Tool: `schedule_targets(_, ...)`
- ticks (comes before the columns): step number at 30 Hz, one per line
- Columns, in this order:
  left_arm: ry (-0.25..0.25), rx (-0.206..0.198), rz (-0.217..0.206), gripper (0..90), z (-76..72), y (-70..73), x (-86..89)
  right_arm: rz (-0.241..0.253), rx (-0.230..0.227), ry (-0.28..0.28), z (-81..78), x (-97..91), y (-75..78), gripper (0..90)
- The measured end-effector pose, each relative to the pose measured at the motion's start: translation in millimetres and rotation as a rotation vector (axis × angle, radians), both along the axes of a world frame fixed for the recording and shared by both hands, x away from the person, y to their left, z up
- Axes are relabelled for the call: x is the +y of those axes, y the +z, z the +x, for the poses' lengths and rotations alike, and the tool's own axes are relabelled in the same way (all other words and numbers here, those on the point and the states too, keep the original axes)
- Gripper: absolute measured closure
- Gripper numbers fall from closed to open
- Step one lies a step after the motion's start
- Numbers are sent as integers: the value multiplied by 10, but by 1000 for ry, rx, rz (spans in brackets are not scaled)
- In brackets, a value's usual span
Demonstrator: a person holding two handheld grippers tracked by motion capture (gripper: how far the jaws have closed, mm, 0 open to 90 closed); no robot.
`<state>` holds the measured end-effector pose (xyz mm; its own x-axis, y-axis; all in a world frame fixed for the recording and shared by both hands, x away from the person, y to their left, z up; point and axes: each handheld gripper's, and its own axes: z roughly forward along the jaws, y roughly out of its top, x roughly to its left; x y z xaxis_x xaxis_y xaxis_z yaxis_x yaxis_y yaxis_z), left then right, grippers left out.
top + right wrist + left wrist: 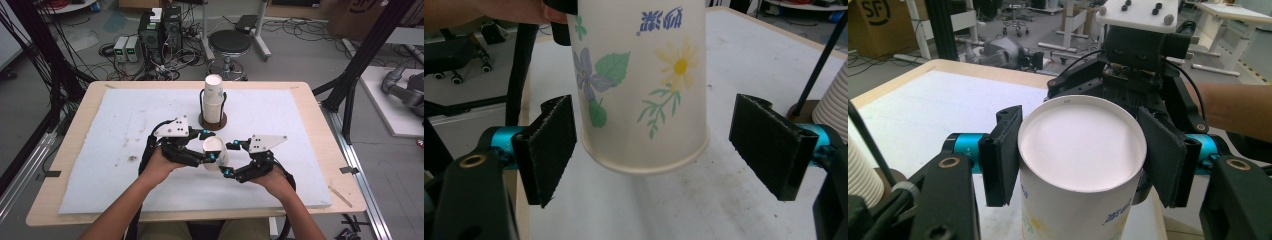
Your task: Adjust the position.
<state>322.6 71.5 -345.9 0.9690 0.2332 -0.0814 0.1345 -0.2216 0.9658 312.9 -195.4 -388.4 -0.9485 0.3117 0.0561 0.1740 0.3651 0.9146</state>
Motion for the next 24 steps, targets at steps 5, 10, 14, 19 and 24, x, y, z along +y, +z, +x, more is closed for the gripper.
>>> schedule_targets(5,-15,4,-5,378,-24,-22,-44,15,0,20,-22,36,3,193)
schedule_targets(10,-36,5,-21,378,-45,-26,-90,28,8,40,-35,78,-12,206)
schedule_targets(14,-48,7,-24,379,-54,-25,-100,45,22,54,-36,67,-15,270)
schedule_targets(19,-52,11,-31,378,-65,-21,-95,56,12,69,-40,51,-18,321)
schedule_targets(24,-47,28,-26,366,-59,-22,-93,42,11,75,-43,41,-8,357)
